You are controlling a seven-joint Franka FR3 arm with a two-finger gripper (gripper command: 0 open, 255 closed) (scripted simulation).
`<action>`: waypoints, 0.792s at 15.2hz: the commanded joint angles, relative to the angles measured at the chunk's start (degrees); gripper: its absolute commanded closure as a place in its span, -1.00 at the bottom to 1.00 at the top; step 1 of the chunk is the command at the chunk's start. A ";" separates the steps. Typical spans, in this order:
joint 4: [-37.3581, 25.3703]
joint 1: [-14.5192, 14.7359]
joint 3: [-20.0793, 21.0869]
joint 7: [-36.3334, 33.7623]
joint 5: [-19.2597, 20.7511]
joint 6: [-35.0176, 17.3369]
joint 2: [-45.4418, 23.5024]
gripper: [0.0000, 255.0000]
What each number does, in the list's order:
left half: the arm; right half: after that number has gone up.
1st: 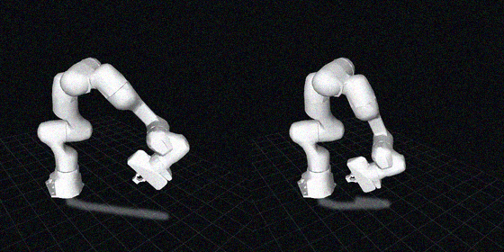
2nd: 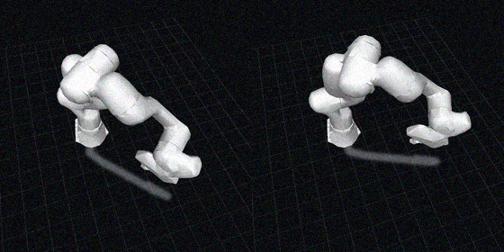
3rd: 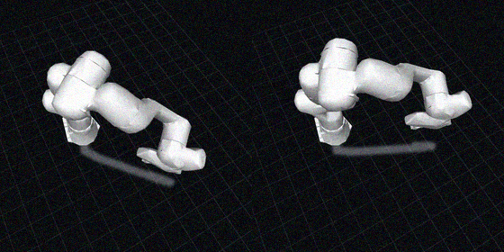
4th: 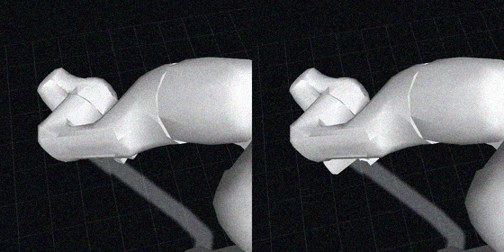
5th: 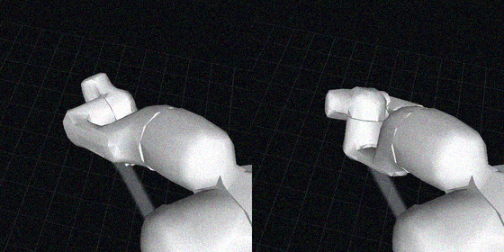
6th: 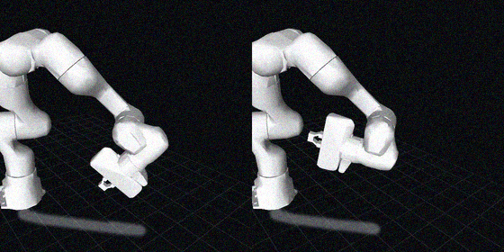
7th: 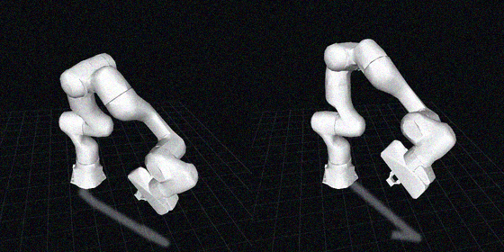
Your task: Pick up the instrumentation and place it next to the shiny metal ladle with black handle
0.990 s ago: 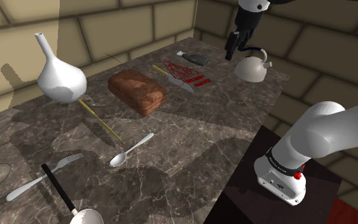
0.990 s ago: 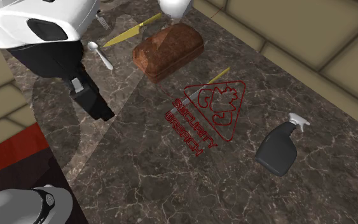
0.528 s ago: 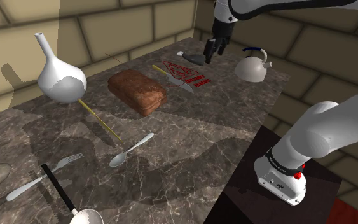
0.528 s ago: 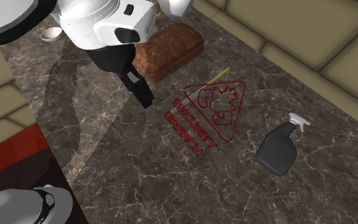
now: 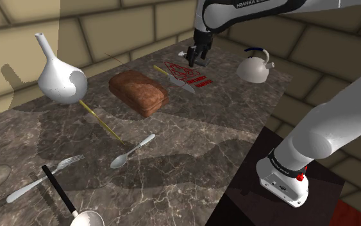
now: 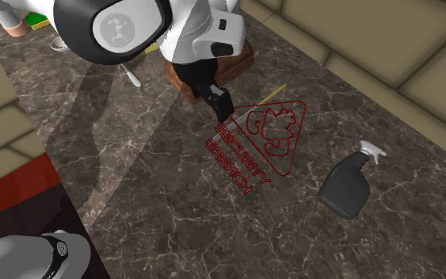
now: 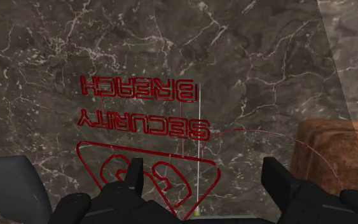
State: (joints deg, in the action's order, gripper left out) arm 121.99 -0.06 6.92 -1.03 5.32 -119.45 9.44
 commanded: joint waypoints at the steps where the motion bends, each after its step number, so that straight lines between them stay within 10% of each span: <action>1: -2.63 -0.02 0.28 -0.62 0.73 -2.14 -4.37 -1.00; 12: -23.19 1.29 0.45 -3.23 5.07 -7.22 -28.27 -1.00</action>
State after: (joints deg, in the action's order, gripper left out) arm 101.16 1.05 7.43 -4.10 10.03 -126.57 -16.55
